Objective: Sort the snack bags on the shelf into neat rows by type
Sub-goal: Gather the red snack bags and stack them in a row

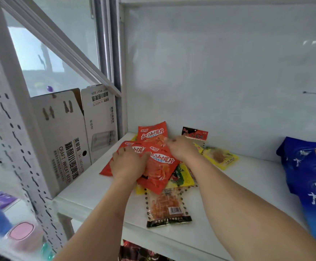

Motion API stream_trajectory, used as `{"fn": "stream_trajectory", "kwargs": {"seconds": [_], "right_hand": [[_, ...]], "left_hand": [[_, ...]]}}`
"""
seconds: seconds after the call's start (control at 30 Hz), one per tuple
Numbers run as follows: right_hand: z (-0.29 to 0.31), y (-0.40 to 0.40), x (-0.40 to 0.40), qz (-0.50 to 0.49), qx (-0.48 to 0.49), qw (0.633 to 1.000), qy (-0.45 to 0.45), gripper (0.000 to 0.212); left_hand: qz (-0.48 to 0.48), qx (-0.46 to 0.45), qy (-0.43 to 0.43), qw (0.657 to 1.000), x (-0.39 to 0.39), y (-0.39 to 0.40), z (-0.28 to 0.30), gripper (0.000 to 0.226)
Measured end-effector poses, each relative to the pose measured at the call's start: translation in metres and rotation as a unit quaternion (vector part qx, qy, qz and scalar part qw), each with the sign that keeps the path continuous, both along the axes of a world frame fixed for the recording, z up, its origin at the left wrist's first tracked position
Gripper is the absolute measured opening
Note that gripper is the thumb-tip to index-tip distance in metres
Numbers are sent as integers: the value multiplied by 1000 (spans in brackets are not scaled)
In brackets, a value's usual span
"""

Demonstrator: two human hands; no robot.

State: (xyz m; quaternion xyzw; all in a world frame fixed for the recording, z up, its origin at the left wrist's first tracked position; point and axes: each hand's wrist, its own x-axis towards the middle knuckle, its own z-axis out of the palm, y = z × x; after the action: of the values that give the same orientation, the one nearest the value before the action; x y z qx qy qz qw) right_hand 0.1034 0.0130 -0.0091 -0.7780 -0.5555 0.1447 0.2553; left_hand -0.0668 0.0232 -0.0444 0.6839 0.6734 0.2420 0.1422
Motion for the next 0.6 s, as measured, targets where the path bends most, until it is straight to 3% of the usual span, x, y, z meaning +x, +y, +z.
{"fn": "stream_trajectory", "kwargs": {"seconds": [0.2,0.37,0.47,0.6], "right_hand": [[-20,-1,-16,-78,-32,992,-90,67],[-26,4,-19,-81,-27,995,-57,70],[-21,10,-17,-53,-3,998,27,63],[-9,13,-14,-72,11,997,33,63]], "left_hand": [[53,-95,-12,994,-16,13,-4,100],[-12,-108,21,994,-11,10,-17,113],[-45,-102,11,994,-10,12,-18,110],[-86,-81,-15,993,-9,12,-15,98]]}}
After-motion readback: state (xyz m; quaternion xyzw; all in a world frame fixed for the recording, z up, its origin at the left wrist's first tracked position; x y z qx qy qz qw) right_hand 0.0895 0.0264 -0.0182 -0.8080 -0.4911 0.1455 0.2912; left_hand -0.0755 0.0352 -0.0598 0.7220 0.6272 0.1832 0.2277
